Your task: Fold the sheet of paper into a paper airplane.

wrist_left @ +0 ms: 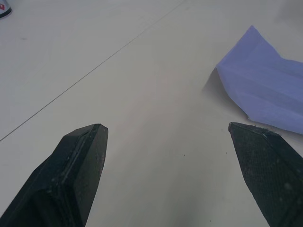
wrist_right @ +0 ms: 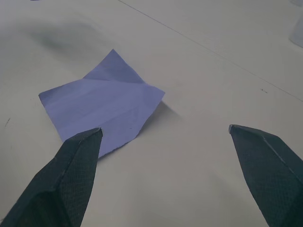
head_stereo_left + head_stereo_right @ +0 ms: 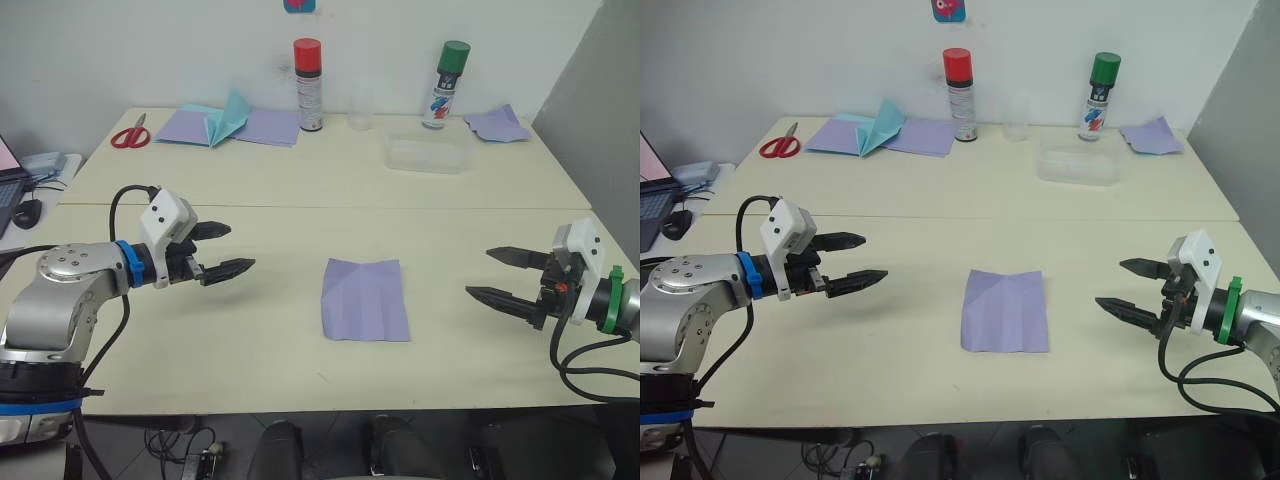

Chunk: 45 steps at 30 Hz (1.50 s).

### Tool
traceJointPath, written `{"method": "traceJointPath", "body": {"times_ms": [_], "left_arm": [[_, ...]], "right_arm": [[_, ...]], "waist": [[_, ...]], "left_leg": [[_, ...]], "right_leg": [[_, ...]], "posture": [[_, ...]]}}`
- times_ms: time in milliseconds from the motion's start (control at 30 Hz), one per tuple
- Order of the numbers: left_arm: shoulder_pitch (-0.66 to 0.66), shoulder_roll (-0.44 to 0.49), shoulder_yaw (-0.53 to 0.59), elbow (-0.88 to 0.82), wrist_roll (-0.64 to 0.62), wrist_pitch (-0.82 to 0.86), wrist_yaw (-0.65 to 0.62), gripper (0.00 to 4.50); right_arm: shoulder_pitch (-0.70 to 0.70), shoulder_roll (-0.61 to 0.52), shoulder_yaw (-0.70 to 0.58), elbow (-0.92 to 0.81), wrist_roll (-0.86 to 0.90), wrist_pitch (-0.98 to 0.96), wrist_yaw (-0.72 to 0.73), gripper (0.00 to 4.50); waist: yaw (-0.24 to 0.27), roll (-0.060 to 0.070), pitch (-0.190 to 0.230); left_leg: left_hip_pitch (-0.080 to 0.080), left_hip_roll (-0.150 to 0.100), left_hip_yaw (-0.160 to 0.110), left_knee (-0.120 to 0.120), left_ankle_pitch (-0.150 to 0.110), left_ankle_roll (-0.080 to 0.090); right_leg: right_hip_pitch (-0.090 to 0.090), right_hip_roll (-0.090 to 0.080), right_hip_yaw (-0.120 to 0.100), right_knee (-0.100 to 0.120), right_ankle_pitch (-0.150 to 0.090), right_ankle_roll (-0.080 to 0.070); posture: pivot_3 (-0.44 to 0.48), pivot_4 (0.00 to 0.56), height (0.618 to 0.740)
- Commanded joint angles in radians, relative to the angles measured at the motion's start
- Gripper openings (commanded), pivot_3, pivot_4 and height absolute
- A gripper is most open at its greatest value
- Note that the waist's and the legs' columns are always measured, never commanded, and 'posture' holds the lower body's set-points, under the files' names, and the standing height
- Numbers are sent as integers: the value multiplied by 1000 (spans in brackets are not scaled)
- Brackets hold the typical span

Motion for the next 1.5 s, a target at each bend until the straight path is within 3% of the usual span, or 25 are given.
{"method": "traceJointPath", "body": {"times_ms": [33,967,1133,1433,1500], "left_arm": [[7,16,27,9,18,-40,-4,4481],[-13,14,57,-27,-81,42,-47,4481],[-55,7,53,-86,-136,85,-47,2961],[-119,-92,-95,-195,-80,57,15,15],[-120,-145,-142,-209,-53,38,45,15]], "right_arm": [[-23,-16,-14,-1,-4,-16,12,4500],[-45,-9,10,14,-24,-16,26,4500],[-56,-12,21,20,-28,-13,33,4500],[-81,4,65,24,-43,-27,25,4500],[-85,16,82,21,-49,-31,19,4500]], "waist": [[0,0,0],[0,0,0],[0,0,0],[1,0,0],[1,0,0]], "left_leg": [[0,0,0,0,0,0],[0,0,0,0,0,0],[0,0,0,0,0,0],[0,-1,0,0,0,0],[0,-1,0,1,0,0]], "right_leg": [[0,0,0,0,0,0],[0,0,0,0,0,0],[0,0,0,0,0,0],[1,0,0,0,0,0],[1,0,0,0,0,1]], "posture": [[0,150,740],[0,150,740],[0,150,740],[0,150,740],[0,150,740]]}}
